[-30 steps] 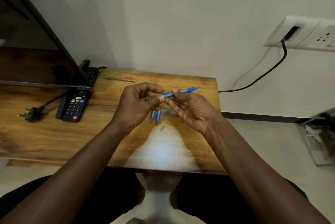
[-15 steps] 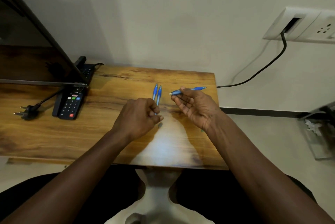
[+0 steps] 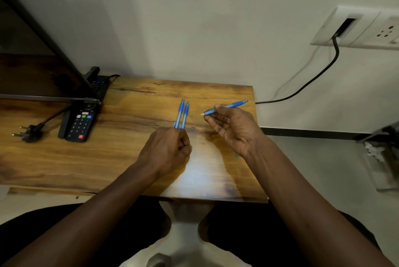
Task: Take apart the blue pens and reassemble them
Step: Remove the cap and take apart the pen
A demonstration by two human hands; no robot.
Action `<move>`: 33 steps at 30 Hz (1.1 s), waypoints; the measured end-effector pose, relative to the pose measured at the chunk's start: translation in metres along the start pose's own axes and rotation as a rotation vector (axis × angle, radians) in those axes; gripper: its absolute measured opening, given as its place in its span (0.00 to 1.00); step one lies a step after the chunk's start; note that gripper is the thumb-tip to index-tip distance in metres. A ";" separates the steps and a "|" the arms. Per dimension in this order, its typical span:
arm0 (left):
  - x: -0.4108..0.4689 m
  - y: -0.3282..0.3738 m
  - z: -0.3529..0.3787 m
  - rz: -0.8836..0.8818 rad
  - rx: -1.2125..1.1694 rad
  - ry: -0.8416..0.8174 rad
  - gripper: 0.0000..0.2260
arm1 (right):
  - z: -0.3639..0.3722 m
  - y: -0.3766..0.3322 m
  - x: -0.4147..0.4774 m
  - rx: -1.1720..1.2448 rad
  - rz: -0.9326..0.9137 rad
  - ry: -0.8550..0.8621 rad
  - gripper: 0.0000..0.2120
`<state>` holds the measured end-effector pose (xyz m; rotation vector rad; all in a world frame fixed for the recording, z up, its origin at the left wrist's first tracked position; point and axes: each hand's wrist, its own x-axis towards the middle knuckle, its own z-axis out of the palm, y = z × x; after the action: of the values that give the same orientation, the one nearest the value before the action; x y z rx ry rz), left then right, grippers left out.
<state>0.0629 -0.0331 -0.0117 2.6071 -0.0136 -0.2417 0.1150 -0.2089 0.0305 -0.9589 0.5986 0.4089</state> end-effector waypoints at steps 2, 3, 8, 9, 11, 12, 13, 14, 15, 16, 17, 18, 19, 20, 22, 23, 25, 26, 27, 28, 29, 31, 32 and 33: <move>0.002 0.001 -0.006 -0.003 -0.141 0.071 0.03 | -0.001 0.000 0.001 -0.008 -0.011 -0.002 0.05; 0.003 0.003 -0.010 -0.004 -0.245 0.103 0.03 | -0.001 0.000 0.001 -0.010 -0.014 -0.002 0.06; 0.009 0.013 -0.023 -0.029 -0.728 0.212 0.05 | 0.003 0.003 -0.002 -0.048 -0.025 -0.029 0.08; 0.009 0.014 -0.024 -0.030 -0.785 0.220 0.05 | 0.004 0.003 -0.002 -0.047 -0.031 -0.037 0.09; 0.010 0.014 -0.025 -0.023 -0.844 0.218 0.06 | 0.006 0.004 -0.002 -0.036 -0.041 -0.054 0.09; 0.010 0.013 -0.025 -0.021 -0.860 0.214 0.06 | 0.007 0.004 -0.002 -0.031 -0.044 -0.062 0.09; 0.010 0.013 -0.026 -0.018 -0.873 0.210 0.06 | 0.007 0.005 -0.002 -0.026 -0.047 -0.067 0.09; 0.009 0.012 -0.026 -0.013 -0.883 0.210 0.07 | 0.008 0.005 -0.002 -0.020 -0.047 -0.072 0.09; 0.009 0.011 -0.026 -0.006 -0.890 0.212 0.07 | 0.008 0.006 -0.002 -0.016 -0.047 -0.080 0.09; 0.009 0.010 -0.027 0.002 -0.895 0.213 0.07 | 0.009 0.006 -0.002 -0.012 -0.044 -0.087 0.08; 0.009 0.010 -0.027 0.008 -0.898 0.211 0.07 | 0.009 0.007 -0.003 -0.009 -0.041 -0.093 0.08; 0.010 0.009 -0.027 0.011 -0.900 0.211 0.07 | 0.010 0.007 -0.003 -0.007 -0.038 -0.097 0.07; 0.010 0.009 -0.027 0.013 -0.901 0.210 0.07 | 0.010 0.007 -0.003 -0.006 -0.036 -0.100 0.07; 0.010 0.008 -0.026 0.013 -0.902 0.209 0.07 | 0.010 0.007 -0.003 -0.005 -0.035 -0.103 0.07; 0.011 0.008 -0.026 0.009 -0.897 0.210 0.08 | 0.010 0.007 -0.003 -0.003 -0.033 -0.110 0.06; 0.011 0.008 -0.026 0.007 -0.893 0.214 0.08 | 0.010 0.007 -0.003 -0.003 -0.033 -0.114 0.07; 0.012 0.007 -0.025 0.004 -0.881 0.220 0.09 | 0.010 0.008 -0.004 -0.005 -0.034 -0.122 0.08; 0.012 0.006 -0.025 0.004 -0.869 0.222 0.10 | 0.011 0.008 -0.004 -0.002 -0.034 -0.125 0.08; 0.013 0.005 -0.025 0.009 -0.852 0.226 0.10 | 0.011 0.008 -0.004 0.002 -0.034 -0.127 0.08; 0.014 0.005 -0.024 0.015 -0.830 0.231 0.10 | 0.011 0.008 -0.003 0.005 -0.033 -0.127 0.08; 0.014 0.004 -0.024 0.020 -0.811 0.234 0.10 | 0.011 0.008 -0.004 0.002 -0.030 -0.126 0.08; 0.014 0.004 -0.024 0.024 -0.799 0.234 0.10 | 0.012 0.008 -0.003 -0.011 -0.027 -0.123 0.07; 0.014 0.003 -0.024 0.026 -0.802 0.229 0.09 | 0.012 0.009 -0.003 -0.013 -0.025 -0.122 0.07; 0.014 0.003 -0.024 0.029 -0.804 0.224 0.09 | 0.012 0.009 -0.004 -0.012 -0.023 -0.122 0.06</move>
<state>0.0808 -0.0246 0.0084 1.8158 0.1031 0.0571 0.1106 -0.1943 0.0323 -0.9444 0.4744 0.4482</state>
